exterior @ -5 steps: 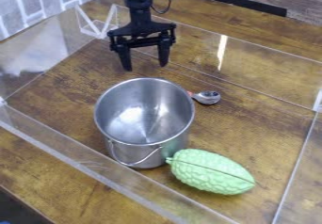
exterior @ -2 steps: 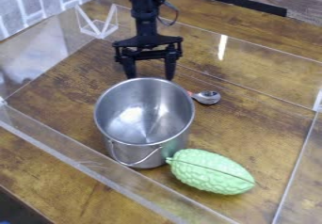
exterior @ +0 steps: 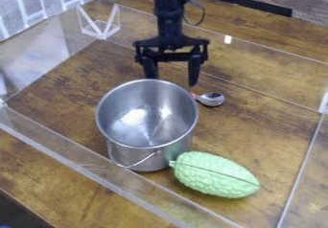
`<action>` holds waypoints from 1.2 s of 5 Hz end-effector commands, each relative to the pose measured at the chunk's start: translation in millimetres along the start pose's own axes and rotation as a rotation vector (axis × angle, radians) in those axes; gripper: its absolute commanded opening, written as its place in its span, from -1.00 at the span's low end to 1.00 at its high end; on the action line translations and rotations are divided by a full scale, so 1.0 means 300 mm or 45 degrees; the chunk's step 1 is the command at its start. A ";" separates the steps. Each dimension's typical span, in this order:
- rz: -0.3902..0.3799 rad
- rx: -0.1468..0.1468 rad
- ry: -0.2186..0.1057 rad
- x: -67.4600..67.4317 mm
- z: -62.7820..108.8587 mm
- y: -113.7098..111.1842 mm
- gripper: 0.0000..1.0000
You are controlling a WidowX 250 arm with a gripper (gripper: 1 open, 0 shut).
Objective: Move the orange spoon to the left
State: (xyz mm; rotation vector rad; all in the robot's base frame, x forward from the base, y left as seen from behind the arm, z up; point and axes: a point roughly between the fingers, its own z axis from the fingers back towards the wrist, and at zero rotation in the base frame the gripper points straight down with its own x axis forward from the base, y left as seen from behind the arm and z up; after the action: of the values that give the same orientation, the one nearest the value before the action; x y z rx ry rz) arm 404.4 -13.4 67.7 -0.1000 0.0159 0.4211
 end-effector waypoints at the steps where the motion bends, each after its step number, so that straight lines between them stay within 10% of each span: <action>1: -0.092 -0.069 -0.105 -0.049 0.185 -0.087 1.00; 3: -0.233 -0.093 -0.082 -0.190 0.247 -0.207 1.00; 6: -0.249 -0.037 -0.056 -0.179 0.259 -0.167 1.00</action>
State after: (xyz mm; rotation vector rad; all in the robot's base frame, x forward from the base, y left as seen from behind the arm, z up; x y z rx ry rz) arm 374.2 -79.6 114.8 -0.0940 0.0574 0.2206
